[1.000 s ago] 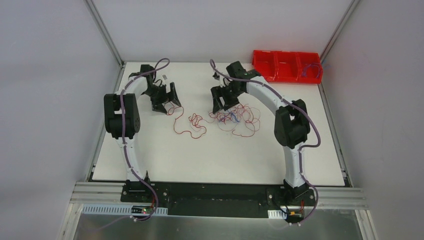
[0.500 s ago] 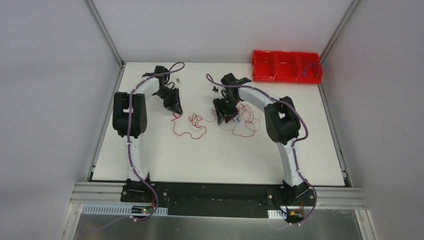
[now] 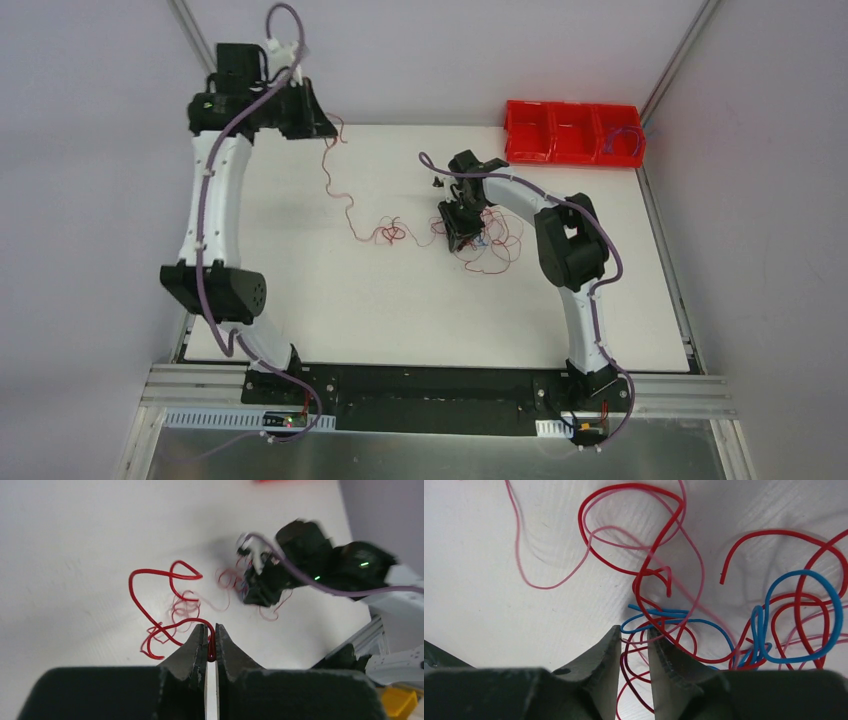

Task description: Untangle the cables

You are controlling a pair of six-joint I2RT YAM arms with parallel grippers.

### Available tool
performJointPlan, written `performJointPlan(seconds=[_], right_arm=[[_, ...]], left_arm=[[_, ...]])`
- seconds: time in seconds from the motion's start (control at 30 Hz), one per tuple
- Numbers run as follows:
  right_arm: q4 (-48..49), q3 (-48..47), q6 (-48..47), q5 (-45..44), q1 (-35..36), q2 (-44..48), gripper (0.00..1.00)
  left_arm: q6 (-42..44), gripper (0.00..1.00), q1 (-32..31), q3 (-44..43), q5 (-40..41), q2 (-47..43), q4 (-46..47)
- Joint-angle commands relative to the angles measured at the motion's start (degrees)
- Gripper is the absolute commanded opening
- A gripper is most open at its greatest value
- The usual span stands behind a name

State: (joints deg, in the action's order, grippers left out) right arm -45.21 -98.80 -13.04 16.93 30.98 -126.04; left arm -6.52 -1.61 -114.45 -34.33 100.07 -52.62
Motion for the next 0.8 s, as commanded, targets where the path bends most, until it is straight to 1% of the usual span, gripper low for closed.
performJointPlan(seconds=[0.0,0.13,0.2,0.3,0.33,0.4,0.43,0.53,0.63,0.7,0.73,0.77], right_arm=[[-2.62,3.67,-3.01,-7.89,-0.53,-0.97,0.29],[-2.19,5.0,-3.78,-9.75,-0.51,-1.03,0.24],[-2.16,5.47,-4.22,-10.77,-0.54,-1.16,0.21],[-2.16,6.21,-4.99,-12.27,-0.59,-1.15,0.15],[-2.16,6.47,-5.27,-12.8,-0.67,-1.14,0.12],[-2.25,7.05,-5.72,-13.17,-0.75,-1.15,0.02],[-2.33,7.29,-5.89,-13.37,-0.77,-1.09,0.0],[-2.28,8.18,-6.5,-13.91,-0.78,-0.48,0.0],[-3.79,8.64,-8.12,-10.26,-0.76,2.01,0.0],[-4.8,9.41,-9.3,-4.98,-0.79,5.95,0.1],[-5.05,9.63,-10.1,-2.0,-0.72,8.46,0.17],[-5.24,9.8,-10.83,1.24,-0.62,10.77,0.26]], left_arm=[[-2.86,0.0,4.03,-16.22,-4.69,-7.79,-4.95],[-5.68,0.0,6.37,-30.49,-3.19,-8.03,-4.31],[-6.57,0.0,7.47,-33.5,-0.69,-8.98,-1.21],[-6.97,0.0,8.66,-32.73,4.34,-11.86,3.95],[-7.23,0.0,8.94,-32.01,5.11,-12.64,5.43],[-7.99,0.0,9.12,-30.68,5.71,-13.85,7.27],[-8.51,0.0,9.16,-30.05,5.38,-14.27,7.9],[-9.99,0.0,9.14,-28.87,3.94,-15.04,9.12],[-12.56,0.0,9.16,-24.69,-1.93,-16.32,9.7],[-14.91,0.0,9.11,-20.55,-8.34,-17.24,10.58],[-16.0,0.0,9.11,-18.2,-11.43,-17.8,11.1],[-16.85,0.0,9.16,-15.89,-13.79,-18.33,11.82]])
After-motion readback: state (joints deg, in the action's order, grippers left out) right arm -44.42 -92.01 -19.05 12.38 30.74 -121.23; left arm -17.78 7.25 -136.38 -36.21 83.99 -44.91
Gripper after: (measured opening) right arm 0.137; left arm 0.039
